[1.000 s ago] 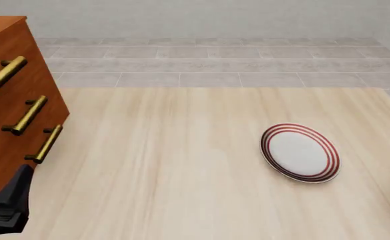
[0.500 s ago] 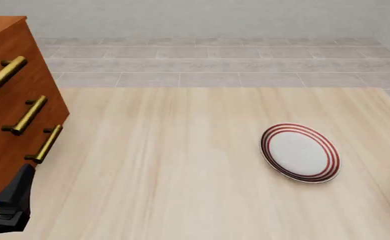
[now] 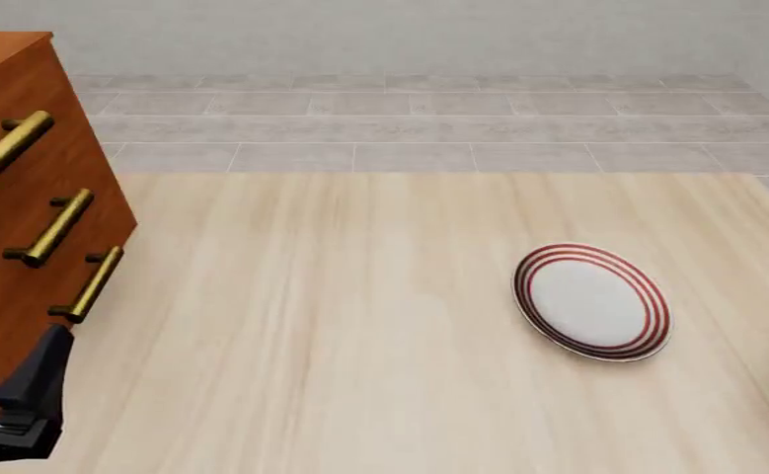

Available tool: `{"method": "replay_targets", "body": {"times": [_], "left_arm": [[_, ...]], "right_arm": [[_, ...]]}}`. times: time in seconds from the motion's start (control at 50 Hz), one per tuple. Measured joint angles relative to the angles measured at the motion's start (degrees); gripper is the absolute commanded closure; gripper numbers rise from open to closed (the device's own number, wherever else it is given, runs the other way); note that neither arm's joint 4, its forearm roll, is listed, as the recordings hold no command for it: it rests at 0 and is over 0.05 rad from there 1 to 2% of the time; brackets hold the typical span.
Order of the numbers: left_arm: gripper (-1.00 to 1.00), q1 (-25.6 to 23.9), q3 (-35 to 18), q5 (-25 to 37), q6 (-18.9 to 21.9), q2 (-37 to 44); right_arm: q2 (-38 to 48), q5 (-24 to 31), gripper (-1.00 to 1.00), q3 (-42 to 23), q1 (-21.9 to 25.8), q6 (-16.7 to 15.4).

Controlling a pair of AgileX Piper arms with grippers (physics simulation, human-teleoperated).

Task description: Put the bowl on top of the cabinet.

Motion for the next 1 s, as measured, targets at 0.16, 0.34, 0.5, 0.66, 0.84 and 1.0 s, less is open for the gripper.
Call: {"method": "replay_targets", "body": {"times": [0.16,0.34,0.5,0.66,0.84,1.0], "left_arm": [[-1.00,-0.2,0.0,0.1,0.2,-0.1],[-1.00,-0.6,0.0,0.1,0.3,0.1],[-1.00,-0.8,0.0,0.0,0.5,0.4],[-1.00,-0.9,0.0,-0.3,0.6,0.8],[-1.00,-0.9,0.0,-0.5,0.8,1.2],[-1.00,-1.0,0.0,-0.6,0.9,1.3]], "right_arm": [[2.1,0.0,-1.00,0.6,-2.2,-0.4],[3.9,-0.9,-1.00,1.3,-5.2,-1.3],[5.4,-2.2,-1.00,1.9,-7.7,-2.2],[7.2,-4.4,-1.00,2.5,-10.5,-2.6],[9.3,-7.1,-1.00,2.6,-13.6,-3.4],[11.5,-10.0,-1.00,2.4,-15.7,-3.3]]}}
